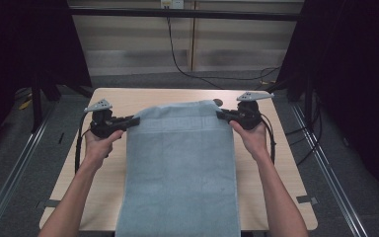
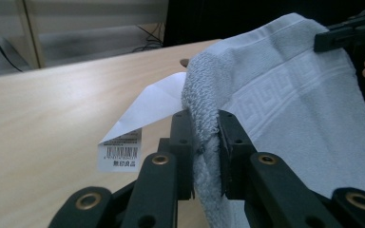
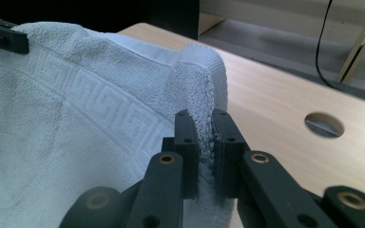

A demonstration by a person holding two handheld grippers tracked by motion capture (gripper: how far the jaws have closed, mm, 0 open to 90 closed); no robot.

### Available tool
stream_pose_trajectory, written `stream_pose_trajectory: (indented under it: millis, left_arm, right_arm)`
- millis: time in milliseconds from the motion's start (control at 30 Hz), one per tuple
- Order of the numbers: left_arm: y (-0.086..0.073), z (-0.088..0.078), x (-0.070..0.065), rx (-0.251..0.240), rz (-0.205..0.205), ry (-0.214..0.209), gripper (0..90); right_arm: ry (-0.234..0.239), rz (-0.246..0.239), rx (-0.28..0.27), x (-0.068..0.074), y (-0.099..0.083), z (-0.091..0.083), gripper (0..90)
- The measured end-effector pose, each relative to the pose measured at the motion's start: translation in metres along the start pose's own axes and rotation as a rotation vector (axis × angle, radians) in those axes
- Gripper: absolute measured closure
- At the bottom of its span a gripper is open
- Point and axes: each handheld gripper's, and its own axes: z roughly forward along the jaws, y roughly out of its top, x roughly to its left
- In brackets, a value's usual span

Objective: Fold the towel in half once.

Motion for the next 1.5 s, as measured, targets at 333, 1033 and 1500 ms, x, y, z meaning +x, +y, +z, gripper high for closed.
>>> stream_pose_trajectory:
  millis: [333, 1033, 1500]
  left_arm:
    - [0.049, 0.002, -0.001, -0.09, 0.006, 0.029, 79.0]
    - [0.011, -0.051, -0.06, -0.042, 0.153, -0.054, 78.9]
    - [-0.085, -0.08, -0.088, 0.119, 0.087, -0.135, 78.8]
  right_arm:
    - [-0.056, -0.038, -0.068, -0.008, 0.049, -0.017, 82.8]
    - [0.042, -0.112, -0.064, 0.049, -0.015, -0.071, 82.1]
    - [0.113, -0.072, 0.075, 0.099, -0.106, -0.1, 81.6]
